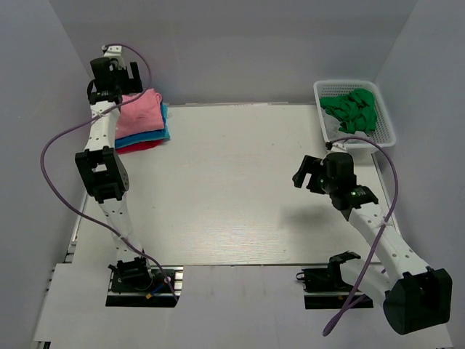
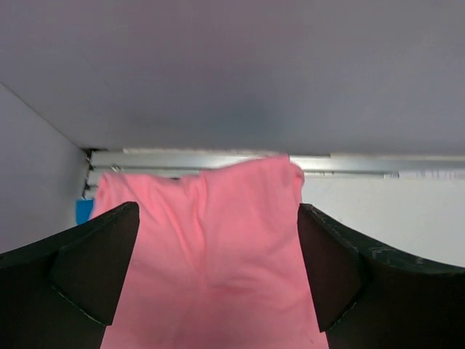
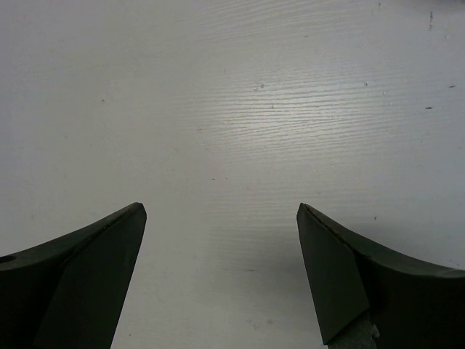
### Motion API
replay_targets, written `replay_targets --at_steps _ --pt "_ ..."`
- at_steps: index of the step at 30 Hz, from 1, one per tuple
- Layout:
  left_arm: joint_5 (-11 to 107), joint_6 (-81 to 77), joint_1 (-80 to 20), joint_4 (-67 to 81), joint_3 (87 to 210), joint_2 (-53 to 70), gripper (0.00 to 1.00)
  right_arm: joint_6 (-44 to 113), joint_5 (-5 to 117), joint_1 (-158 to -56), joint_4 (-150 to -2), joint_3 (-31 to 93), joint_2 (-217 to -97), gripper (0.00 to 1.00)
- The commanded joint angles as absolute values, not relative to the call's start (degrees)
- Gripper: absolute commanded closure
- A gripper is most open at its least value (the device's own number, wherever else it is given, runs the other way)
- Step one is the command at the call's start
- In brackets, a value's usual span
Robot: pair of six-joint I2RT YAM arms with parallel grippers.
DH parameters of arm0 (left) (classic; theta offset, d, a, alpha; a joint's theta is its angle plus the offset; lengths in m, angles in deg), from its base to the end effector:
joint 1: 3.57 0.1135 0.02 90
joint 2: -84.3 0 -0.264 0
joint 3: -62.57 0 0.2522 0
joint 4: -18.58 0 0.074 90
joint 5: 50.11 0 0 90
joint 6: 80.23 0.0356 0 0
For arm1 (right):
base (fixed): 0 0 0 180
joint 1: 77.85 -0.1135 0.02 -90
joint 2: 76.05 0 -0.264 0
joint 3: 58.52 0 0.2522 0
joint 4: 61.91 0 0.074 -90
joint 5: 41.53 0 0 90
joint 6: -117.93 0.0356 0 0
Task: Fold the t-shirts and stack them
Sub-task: Put the neatly folded tshirt into the corner of the board with the left arm
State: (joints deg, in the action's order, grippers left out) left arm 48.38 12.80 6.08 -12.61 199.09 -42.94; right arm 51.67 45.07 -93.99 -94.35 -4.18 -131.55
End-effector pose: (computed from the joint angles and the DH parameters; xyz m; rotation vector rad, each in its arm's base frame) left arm 0.5234 0.0837 0.3236 -0.0149 1.9487 0.0016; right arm 0.2060 0.0574 0.2653 0.1787 2.1682 0.3371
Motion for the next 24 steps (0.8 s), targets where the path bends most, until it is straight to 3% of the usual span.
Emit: replay_targets --at_steps 1,14,24 --pt "46.74 11.70 6.63 -14.16 205.32 -47.42 0.00 50.25 45.48 -93.85 -91.14 -3.89 -132.91 0.10" --pt "43.76 10.57 6.63 -14.96 210.80 -64.32 0.00 50.08 44.51 -93.84 -89.47 -2.30 -141.78 0.10" --pt "45.69 8.89 6.63 -12.41 208.60 -58.37 0.00 50.42 46.18 -93.85 -89.64 -2.74 -139.51 0.10"
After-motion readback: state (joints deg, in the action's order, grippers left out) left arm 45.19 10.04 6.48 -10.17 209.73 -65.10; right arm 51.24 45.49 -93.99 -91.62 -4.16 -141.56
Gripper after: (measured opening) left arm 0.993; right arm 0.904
